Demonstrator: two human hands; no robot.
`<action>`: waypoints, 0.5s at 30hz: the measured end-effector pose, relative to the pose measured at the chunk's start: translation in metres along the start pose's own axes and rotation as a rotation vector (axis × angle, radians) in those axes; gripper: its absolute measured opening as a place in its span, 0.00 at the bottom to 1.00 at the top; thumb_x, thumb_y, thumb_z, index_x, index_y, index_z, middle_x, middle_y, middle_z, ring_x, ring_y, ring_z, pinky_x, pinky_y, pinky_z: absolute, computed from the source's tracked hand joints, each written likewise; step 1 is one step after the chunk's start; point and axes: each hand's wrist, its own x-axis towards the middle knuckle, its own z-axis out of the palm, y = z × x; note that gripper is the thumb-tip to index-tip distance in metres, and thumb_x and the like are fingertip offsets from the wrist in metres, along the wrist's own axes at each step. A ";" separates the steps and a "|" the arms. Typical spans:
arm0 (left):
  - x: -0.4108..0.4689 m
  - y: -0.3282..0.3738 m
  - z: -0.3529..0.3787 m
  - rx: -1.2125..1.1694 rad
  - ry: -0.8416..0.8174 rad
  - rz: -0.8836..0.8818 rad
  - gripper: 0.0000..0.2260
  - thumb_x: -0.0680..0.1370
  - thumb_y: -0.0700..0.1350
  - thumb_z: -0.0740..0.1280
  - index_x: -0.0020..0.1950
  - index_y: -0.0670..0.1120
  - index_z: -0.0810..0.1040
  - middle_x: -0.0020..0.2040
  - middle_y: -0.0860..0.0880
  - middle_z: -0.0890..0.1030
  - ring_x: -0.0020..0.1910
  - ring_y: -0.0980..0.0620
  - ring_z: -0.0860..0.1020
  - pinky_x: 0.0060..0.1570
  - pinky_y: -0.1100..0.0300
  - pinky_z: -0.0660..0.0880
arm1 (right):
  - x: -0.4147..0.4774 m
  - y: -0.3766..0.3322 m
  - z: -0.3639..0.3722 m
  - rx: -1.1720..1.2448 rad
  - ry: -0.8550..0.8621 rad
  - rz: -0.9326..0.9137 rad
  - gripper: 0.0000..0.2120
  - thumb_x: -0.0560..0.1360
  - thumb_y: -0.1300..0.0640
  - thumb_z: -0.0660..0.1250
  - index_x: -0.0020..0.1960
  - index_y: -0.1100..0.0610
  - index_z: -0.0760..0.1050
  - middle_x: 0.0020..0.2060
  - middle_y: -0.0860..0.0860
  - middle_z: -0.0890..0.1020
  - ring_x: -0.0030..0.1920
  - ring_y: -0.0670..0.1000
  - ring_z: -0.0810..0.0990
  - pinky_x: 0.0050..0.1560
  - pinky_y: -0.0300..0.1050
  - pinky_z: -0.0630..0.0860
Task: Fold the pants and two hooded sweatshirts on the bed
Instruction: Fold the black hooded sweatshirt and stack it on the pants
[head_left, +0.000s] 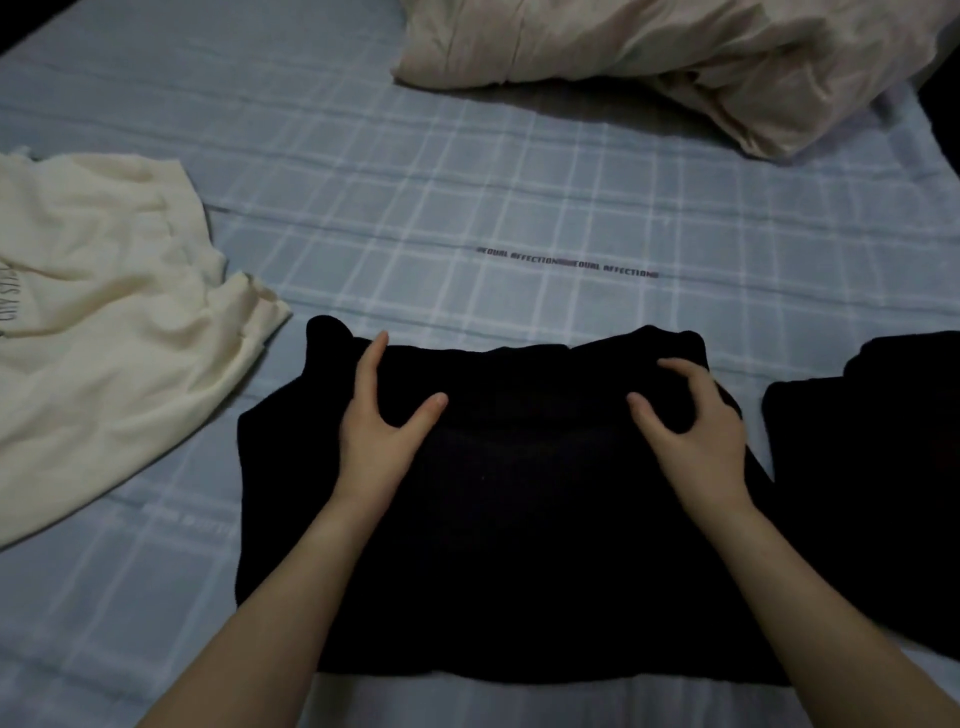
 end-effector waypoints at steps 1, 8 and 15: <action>0.001 -0.006 0.005 0.020 0.006 -0.008 0.34 0.72 0.54 0.75 0.73 0.68 0.62 0.61 0.74 0.67 0.64 0.71 0.66 0.60 0.74 0.61 | 0.001 0.004 0.006 -0.018 -0.005 0.002 0.19 0.75 0.50 0.73 0.64 0.48 0.75 0.51 0.33 0.78 0.52 0.28 0.74 0.50 0.19 0.66; 0.010 -0.021 0.016 0.118 0.020 -0.033 0.34 0.68 0.63 0.71 0.71 0.67 0.62 0.59 0.61 0.72 0.58 0.61 0.70 0.58 0.66 0.64 | 0.013 0.015 0.017 -0.151 -0.022 0.016 0.17 0.74 0.45 0.70 0.61 0.45 0.73 0.43 0.41 0.80 0.44 0.32 0.77 0.41 0.21 0.68; 0.014 -0.005 0.009 0.311 -0.150 -0.069 0.34 0.77 0.57 0.68 0.78 0.60 0.54 0.57 0.39 0.77 0.61 0.41 0.74 0.59 0.57 0.67 | 0.017 -0.008 0.014 -0.476 -0.306 0.040 0.24 0.82 0.45 0.58 0.76 0.50 0.62 0.52 0.66 0.78 0.53 0.64 0.78 0.47 0.43 0.67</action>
